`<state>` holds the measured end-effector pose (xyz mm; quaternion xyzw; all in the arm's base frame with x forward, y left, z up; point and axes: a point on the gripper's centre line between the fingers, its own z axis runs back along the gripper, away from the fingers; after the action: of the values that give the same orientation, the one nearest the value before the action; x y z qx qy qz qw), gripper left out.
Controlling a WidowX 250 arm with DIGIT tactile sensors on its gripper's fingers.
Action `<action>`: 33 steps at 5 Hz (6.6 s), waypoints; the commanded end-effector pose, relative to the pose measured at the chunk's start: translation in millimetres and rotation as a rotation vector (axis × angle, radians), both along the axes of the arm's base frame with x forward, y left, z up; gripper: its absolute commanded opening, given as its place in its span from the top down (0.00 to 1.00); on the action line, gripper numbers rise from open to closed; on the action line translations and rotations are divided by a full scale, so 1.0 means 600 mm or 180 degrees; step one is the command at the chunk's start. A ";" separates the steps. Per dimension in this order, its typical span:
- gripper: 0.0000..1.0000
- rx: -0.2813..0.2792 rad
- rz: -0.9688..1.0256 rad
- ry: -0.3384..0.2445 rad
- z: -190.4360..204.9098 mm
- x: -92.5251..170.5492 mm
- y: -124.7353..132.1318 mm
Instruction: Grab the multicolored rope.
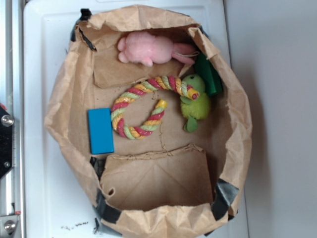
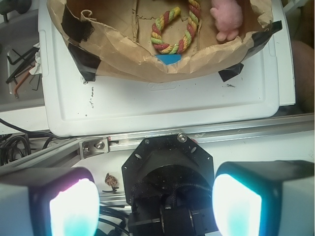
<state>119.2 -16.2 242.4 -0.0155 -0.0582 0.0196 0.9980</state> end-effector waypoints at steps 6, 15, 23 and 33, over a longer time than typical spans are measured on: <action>0.00 0.0031 0.0412 -0.0302 -0.074 0.210 0.062; 0.00 -0.0127 0.0705 -0.0255 -0.154 0.226 0.068; 0.00 0.0168 0.0914 -0.0358 -0.252 0.327 0.130; 0.00 0.0162 0.1724 -0.0524 -0.321 0.286 0.161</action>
<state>286.9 78.2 42.1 0.0261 -0.1287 0.2845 0.9496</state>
